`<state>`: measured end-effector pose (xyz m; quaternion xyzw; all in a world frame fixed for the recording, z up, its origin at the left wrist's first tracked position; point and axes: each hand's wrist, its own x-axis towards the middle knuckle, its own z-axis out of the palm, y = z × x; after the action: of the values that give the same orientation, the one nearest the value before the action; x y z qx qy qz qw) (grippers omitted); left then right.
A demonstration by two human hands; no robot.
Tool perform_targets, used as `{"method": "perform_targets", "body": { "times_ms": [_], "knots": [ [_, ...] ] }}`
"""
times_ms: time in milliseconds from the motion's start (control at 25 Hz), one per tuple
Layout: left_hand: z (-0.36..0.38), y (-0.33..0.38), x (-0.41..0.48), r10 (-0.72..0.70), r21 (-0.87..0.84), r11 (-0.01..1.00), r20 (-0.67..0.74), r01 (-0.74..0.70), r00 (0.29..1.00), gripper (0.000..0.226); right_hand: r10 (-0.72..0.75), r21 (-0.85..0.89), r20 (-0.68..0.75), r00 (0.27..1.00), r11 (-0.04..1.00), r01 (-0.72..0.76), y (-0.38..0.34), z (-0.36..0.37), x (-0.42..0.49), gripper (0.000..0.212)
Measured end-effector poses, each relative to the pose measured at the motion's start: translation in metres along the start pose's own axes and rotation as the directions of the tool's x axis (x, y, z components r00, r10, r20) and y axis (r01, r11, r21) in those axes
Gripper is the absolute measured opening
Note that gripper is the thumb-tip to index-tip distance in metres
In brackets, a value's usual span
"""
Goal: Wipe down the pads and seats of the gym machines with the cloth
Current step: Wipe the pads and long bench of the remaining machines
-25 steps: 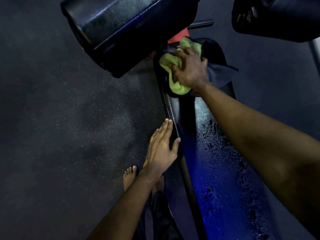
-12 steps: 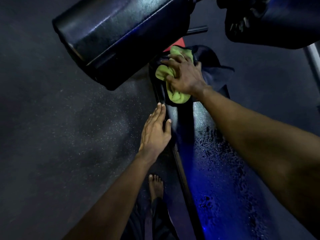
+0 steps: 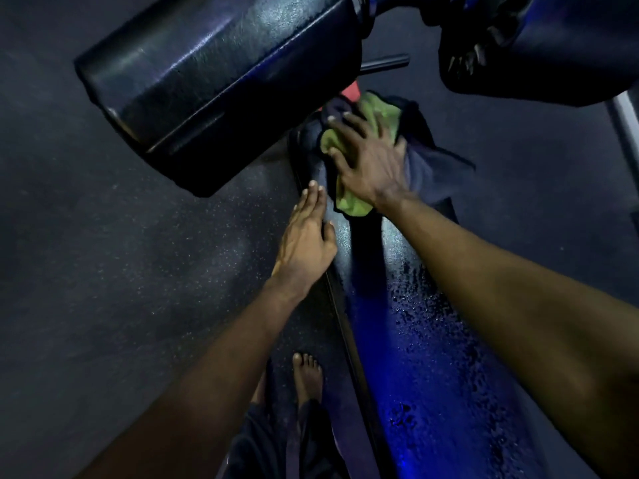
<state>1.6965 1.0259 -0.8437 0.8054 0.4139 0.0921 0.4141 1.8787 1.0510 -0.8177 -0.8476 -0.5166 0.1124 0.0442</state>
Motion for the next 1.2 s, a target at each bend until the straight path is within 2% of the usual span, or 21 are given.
{"method": "perform_targets", "body": {
  "times_ms": [80,200,320,440,520,640,760,920,1000,1080,1200],
  "knots": [
    [0.002,-0.004,-0.002,-0.006,0.01,1.0,-0.006,0.006,1.0,0.061,-0.101,-0.053,0.052,0.994,0.993,0.103,-0.008,0.0,0.016,0.051],
    [0.0,-0.005,-0.002,-0.003,0.058,0.998,0.0,0.003,1.0,0.062,-0.104,-0.03,0.035,0.994,0.994,0.106,0.01,0.0,0.022,0.046],
    [-0.006,-0.004,0.0,0.016,0.169,0.985,0.015,-0.018,1.0,0.063,0.098,0.105,-0.055,0.994,0.99,-0.092,0.023,0.001,0.018,0.047],
    [-0.014,0.0,0.007,0.02,0.24,0.97,0.037,-0.029,0.999,0.065,0.422,0.218,-0.11,0.9,0.894,-0.392,0.028,0.003,-0.014,0.049],
    [-0.02,0.007,0.02,0.065,0.236,0.968,0.082,-0.083,0.994,0.067,0.495,0.285,-0.073,0.866,0.842,-0.458,0.035,0.005,-0.051,0.052],
    [-0.015,0.024,0.05,0.15,0.217,0.958,0.178,-0.187,0.973,0.065,0.477,0.21,-0.035,0.878,0.863,-0.46,0.042,0.007,-0.076,0.055],
    [-0.003,0.029,0.063,0.147,0.27,0.942,0.191,-0.196,0.97,0.063,0.44,0.166,-0.045,0.897,0.889,-0.428,0.05,-0.006,-0.025,0.052],
    [0.003,0.018,0.062,0.149,0.332,0.92,0.191,-0.207,0.97,0.067,0.408,0.259,0.015,0.913,0.88,-0.398,0.066,-0.018,0.007,0.052],
    [0.002,0.023,0.063,0.137,0.339,0.92,0.198,-0.199,0.97,0.068,0.45,0.291,0.0,0.893,0.854,-0.431,0.07,-0.01,-0.028,0.054],
    [0.0,0.028,0.064,0.114,0.34,0.923,0.214,-0.183,0.97,0.068,0.549,0.318,0.002,0.836,0.792,-0.521,0.069,-0.004,-0.079,0.057],
    [-0.002,0.031,0.062,0.081,0.332,0.93,0.23,-0.156,0.97,0.068,0.619,0.243,0.041,0.785,0.755,-0.609,0.065,0.004,-0.128,0.058]
  ]
}}
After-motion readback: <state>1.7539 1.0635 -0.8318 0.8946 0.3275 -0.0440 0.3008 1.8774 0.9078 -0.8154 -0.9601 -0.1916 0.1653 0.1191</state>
